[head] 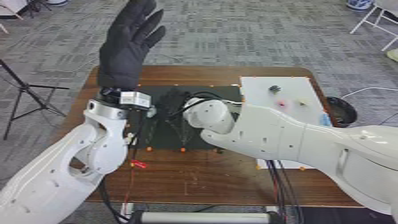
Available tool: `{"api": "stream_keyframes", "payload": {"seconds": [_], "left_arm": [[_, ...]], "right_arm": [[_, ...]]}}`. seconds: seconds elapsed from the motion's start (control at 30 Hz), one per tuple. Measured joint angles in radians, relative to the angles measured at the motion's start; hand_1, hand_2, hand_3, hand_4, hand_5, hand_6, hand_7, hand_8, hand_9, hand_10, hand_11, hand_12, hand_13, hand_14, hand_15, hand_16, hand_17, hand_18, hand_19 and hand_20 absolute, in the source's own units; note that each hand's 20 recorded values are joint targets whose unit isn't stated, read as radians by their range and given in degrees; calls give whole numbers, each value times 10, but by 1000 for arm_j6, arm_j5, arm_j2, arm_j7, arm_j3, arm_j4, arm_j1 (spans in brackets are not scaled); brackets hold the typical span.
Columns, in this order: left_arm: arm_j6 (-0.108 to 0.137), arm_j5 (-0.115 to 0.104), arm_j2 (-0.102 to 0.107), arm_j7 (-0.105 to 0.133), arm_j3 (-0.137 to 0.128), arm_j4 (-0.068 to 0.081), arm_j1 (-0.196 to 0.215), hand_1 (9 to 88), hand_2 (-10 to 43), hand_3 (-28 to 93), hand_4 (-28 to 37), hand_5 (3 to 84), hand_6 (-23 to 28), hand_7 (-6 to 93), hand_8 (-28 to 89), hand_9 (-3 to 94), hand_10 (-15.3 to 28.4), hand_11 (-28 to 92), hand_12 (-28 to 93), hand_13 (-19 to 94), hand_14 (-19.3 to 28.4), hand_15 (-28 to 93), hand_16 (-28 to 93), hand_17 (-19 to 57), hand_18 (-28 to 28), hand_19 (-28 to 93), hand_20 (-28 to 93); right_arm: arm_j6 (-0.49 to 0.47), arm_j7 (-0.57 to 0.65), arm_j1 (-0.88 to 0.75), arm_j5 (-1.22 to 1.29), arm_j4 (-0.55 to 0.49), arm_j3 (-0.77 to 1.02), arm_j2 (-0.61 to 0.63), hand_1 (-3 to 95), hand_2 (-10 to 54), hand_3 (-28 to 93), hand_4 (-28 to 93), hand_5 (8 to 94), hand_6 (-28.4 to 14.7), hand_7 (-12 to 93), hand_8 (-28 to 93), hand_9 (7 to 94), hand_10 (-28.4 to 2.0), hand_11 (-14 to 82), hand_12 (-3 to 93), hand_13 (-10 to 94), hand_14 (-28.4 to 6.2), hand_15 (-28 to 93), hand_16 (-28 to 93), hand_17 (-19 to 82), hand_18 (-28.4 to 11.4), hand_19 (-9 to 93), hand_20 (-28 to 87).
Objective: Arrange flowers
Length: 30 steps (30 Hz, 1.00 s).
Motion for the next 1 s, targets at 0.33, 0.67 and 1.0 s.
{"api": "stream_keyframes", "payload": {"seconds": [0.33,0.67,1.0], "left_arm": [[0,1,-3,-9,12,11,-4,248,-51,675,-268,255,13,144,-66,183,93,127,211,138,125,138,96,-133,187,310,122],[0,1,-6,-10,26,19,-25,250,-49,672,-269,255,13,143,-66,183,93,127,212,138,127,139,97,-135,188,313,123],[1,1,-15,-4,67,38,-73,249,-51,675,-268,256,14,143,-66,183,92,127,212,139,127,140,96,-136,189,315,122]], "right_arm": [[23,7,-9,-27,6,8,15,457,45,932,-34,287,-34,176,-133,329,-77,131,71,616,-75,901,335,207,-206,932,321],[82,23,-13,-29,9,36,1,483,29,932,-82,263,-10,187,-141,287,-20,143,71,584,-93,920,321,190,-198,932,313],[83,-80,23,-51,36,-39,-61,484,29,932,-61,302,3,201,-157,332,-14,154,55,614,-92,925,333,202,-201,932,318]]}}
